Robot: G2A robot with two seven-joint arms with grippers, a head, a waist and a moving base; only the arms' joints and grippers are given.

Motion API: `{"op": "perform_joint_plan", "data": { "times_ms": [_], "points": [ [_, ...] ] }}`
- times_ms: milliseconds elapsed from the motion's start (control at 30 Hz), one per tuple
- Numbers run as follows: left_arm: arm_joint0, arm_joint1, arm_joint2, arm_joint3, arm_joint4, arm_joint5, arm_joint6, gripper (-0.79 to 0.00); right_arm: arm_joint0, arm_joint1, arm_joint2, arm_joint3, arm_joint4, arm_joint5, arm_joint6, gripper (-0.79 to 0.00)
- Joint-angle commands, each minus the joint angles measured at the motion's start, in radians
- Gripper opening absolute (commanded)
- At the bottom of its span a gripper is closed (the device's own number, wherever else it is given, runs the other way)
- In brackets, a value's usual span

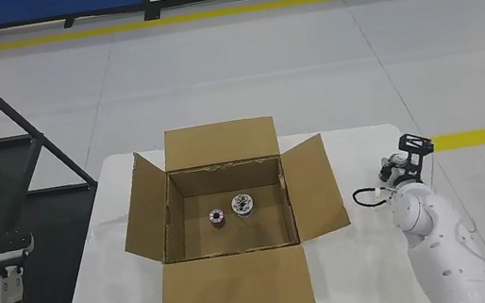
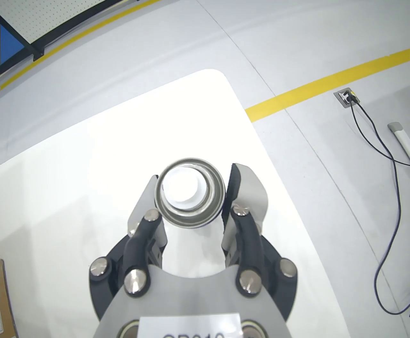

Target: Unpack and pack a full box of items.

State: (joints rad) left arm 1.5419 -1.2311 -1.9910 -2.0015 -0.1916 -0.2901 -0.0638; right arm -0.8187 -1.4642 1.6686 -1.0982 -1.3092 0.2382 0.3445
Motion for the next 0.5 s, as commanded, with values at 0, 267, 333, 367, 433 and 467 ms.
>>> {"op": "perform_joint_plan", "data": {
  "times_ms": [0, 267, 333, 367, 433, 467],
  "points": [
    [0.0, 0.0, 0.0, 0.0, 0.0, 0.0, 0.0, 0.0, -0.014, 0.0, -0.002, -0.026, 0.01, 0.006, -0.01, -0.785],
    [0.0, 0.0, 0.0, 0.0, 0.0, 0.0, 0.0, 0.0, -0.134, -0.005, -0.034, -0.256, 0.076, -0.028, -0.026, -0.785],
    [0.0, 0.0, 0.0, 0.0, 0.0, 0.0, 0.0, 0.0, -0.174, -0.004, -0.044, -0.338, 0.074, -0.039, -0.011, -0.785],
    [0.0, 0.0, 0.0, 0.0, 0.0, 0.0, 0.0, 0.0, -0.192, -0.004, -0.053, -0.381, 0.07, -0.04, -0.001, -0.785],
    [0.0, 0.0, 0.0, 0.0, 0.0, 0.0, 0.0, 0.0, -0.224, -0.005, -0.064, -0.467, 0.068, -0.034, 0.011, -0.785],
    [0.0, 0.0, 0.0, 0.0, 0.0, 0.0, 0.0, 0.0, -0.24, -0.005, -0.072, -0.51, 0.071, -0.032, 0.012, -0.785]
  ]
}}
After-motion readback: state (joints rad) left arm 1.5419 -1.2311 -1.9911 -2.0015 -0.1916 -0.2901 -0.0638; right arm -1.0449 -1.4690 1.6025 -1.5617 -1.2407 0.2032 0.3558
